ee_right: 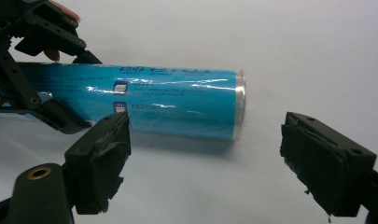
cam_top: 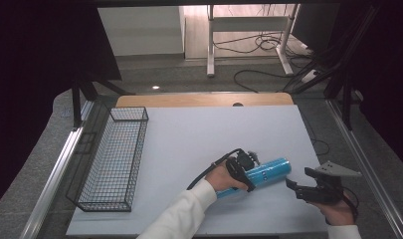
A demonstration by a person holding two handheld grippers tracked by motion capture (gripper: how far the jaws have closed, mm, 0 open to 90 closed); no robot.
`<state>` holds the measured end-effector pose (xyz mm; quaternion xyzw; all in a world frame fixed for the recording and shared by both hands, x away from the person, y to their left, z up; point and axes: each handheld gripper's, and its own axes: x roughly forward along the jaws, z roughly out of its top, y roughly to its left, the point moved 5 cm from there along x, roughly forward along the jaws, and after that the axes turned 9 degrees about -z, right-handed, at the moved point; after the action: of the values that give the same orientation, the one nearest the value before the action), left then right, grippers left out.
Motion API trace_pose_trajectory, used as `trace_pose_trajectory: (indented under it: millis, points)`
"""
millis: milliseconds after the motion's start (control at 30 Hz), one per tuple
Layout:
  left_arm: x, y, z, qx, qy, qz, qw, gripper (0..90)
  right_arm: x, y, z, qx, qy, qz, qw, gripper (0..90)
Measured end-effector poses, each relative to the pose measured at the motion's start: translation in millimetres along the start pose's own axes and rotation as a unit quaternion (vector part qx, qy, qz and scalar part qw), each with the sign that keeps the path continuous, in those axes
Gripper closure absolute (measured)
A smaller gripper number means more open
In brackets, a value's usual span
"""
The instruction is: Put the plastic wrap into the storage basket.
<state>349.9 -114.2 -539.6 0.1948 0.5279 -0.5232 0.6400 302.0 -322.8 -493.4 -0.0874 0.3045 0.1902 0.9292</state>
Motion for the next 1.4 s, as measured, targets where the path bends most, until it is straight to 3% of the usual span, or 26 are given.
trace_pose_trajectory:
  millis: [167, 467, 667, 800, 1000, 1400]
  points:
    - [-0.3, -2.1, 1.4, 0.009, 0.011, 0.007, 0.9999, 30.3, -0.7, -0.6, 0.0, 0.0, -0.001, -0.003, 1.0, 16.5]
    - [-5.9, 1.8, -0.2, -0.01, 0.019, 0.004, 0.9998, 31.4, -2.5, -2.5, 0.7, 0.001, -0.004, -0.011, 0.9999, 16.5]
    - [-34.8, 7.6, -8.9, -0.028, 0.006, 0.0, 0.9996, 31.6, -4.0, -4.3, 1.2, 0.002, -0.007, -0.014, 0.9999, 16.5]
    - [-56.5, 12.9, -15.0, -0.032, -0.003, 0.016, 0.9994, 31.5, -4.0, -3.2, 1.5, 0.002, -0.007, -0.016, 0.9999, 16.6]
    - [-82.6, 25.0, -28.7, -0.057, -0.02, 0.031, 0.9977, 31.6, -3.4, -1.9, 1.2, -0.001, -0.006, -0.016, 0.9999, 16.5]
    - [-117.9, 35.8, -53.2, -0.081, -0.048, 0.05, 0.9943, 31.6, -1.2, 1.2, 0.5, -0.004, -0.001, -0.014, 0.9999, 16.6]
